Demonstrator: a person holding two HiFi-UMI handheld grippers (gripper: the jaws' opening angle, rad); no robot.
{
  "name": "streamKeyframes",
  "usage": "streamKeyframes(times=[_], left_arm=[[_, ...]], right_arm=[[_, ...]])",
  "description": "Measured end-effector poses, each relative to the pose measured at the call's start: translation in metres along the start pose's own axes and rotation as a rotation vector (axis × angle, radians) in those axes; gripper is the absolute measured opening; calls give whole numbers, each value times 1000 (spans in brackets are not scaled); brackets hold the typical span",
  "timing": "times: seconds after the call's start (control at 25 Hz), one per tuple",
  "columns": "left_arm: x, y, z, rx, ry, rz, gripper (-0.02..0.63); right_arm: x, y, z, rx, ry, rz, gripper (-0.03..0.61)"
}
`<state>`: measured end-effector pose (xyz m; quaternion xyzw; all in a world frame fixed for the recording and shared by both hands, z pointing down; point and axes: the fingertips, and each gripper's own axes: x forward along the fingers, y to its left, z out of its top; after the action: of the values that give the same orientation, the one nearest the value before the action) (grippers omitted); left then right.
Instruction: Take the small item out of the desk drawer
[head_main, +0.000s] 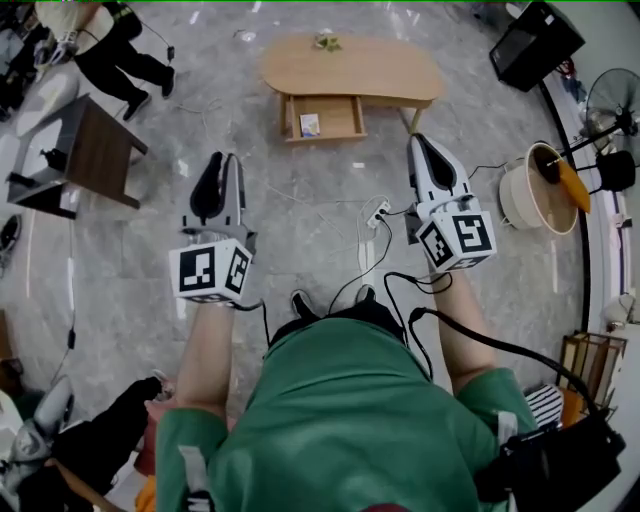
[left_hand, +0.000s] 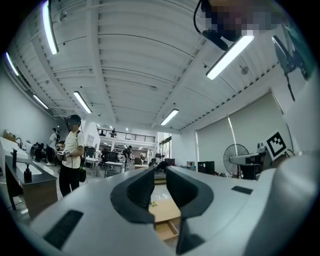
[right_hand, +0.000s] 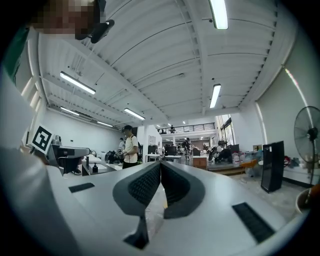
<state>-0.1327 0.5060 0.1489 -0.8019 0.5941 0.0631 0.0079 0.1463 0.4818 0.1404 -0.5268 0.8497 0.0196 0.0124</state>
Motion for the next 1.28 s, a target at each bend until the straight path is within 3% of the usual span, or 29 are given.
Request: streamKeyframes(times=[0.28,0.6,0.92,1.28], left_arm=[[1,46,-14,-49,18,-27,85],[31,60,-23,-56,16,-32,85],[96,62,-27,-1,45,-5,85],[211,41,-53,22,103,29,84]], right_arm=[[20,40,-10,-6,48,-27,23],[55,33,-17,-21,56,-15,23],[122,-5,-29,23,32,41,23],[199,-97,-62,81,61,87,23]])
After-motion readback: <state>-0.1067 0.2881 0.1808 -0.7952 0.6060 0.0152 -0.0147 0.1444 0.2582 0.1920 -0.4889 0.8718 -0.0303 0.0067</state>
